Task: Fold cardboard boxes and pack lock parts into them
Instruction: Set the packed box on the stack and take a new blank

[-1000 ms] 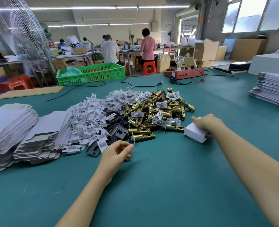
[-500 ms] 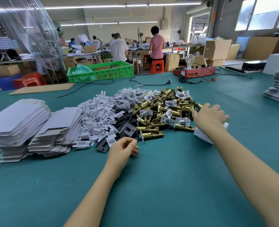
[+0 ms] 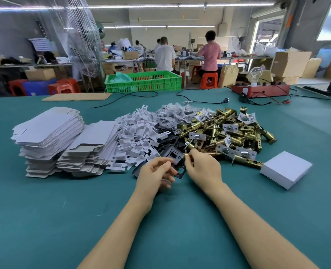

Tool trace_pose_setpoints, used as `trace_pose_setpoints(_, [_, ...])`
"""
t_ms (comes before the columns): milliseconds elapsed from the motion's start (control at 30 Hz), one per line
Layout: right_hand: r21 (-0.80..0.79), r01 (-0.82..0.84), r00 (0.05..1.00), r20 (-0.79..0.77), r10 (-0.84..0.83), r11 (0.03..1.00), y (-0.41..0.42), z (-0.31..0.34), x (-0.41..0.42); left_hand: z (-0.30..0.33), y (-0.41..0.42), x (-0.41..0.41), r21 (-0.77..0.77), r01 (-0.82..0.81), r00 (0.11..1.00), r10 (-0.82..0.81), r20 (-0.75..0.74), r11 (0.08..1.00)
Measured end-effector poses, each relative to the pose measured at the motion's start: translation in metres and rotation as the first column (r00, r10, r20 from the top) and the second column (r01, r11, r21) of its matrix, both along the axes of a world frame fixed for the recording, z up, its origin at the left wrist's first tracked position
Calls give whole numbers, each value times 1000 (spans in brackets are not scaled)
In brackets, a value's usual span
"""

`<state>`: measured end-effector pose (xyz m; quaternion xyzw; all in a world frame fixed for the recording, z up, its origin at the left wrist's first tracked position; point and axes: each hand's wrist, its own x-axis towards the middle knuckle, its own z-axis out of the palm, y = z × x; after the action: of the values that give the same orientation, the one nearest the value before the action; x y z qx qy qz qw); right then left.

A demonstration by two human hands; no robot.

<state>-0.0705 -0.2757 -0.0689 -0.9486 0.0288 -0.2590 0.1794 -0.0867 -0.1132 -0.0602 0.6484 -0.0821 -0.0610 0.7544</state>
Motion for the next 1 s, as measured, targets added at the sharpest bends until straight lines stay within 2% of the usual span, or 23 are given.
trace_pose_setpoints(100, [106, -31, 997, 75, 23, 994, -9, -7, 4, 18, 19, 7, -56, -185, 981, 188, 54, 981])
trace_pose_setpoints(167, [167, -31, 993, 120, 11, 985, -13, -8, 5, 33, 38, 18, 14, -409, 901, 401, 166, 912])
trace_pose_setpoints(200, [184, -29, 991, 130, 5, 982, -14, -8, 6, 41, 49, 26, 114, -558, 812, 512, 281, 822])
trace_pose_setpoints(233, [196, -28, 991, 135, 2, 980, -14, -8, 7, 47, 61, 35, 233, -690, 706, 567, 425, 685])
trace_pose_setpoints(267, [202, -28, 991, 132, 1, 979, -14, -9, 8, 53, 73, 45, 357, -778, 622, 549, 559, 517])
trace_pose_setpoints(300, [205, -30, 992, 125, 4, 978, -14, -9, 8, 58, 84, 57, 477, -802, 597, 476, 646, 359])
trace_pose_setpoints(333, [207, -32, 993, 120, 7, 978, -15, -9, 9, 62, 95, 70, 604, -765, 638, 384, 668, 221])
trace_pose_setpoints(400, [208, -38, 993, 115, 14, 977, -16, -9, 9, 67, 112, 89, 830, -558, 801, 255, 541, -9])
trace_pose_setpoints(467, [210, -40, 993, 116, 16, 977, -16, -10, 9, 66, 125, 99, 937, -304, 918, 208, 336, -173])
trace_pose_setpoints(533, [210, -39, 993, 113, 16, 977, -16, -10, 9, 61, 132, 103, 945, -181, 956, 178, 234, -272])
trace_pose_setpoints(600, [209, -34, 993, 113, 10, 977, -16, -10, 9, 60, 132, 101, 931, -189, 957, 154, 246, -313])
trace_pose_setpoints(700, [208, -32, 993, 120, 7, 978, -17, -10, 8, 58, 127, 94, 886, -284, 941, 71, 331, -367])
trace_pose_setpoints(867, [229, -29, 993, 118, 2, 973, -16, -11, 8, 66, 126, 88, 885, -377, 907, 85, 413, -273])
trace_pose_setpoints(933, [229, -24, 993, 116, -3, 973, -15, -10, 7, 75, 124, 84, 844, -489, 846, 117, 520, -219])
trace_pose_setpoints(1000, [243, -35, 993, 121, 6, 969, -15, -10, 7, 82, 113, 76, 738, -661, 724, 141, 675, -137])
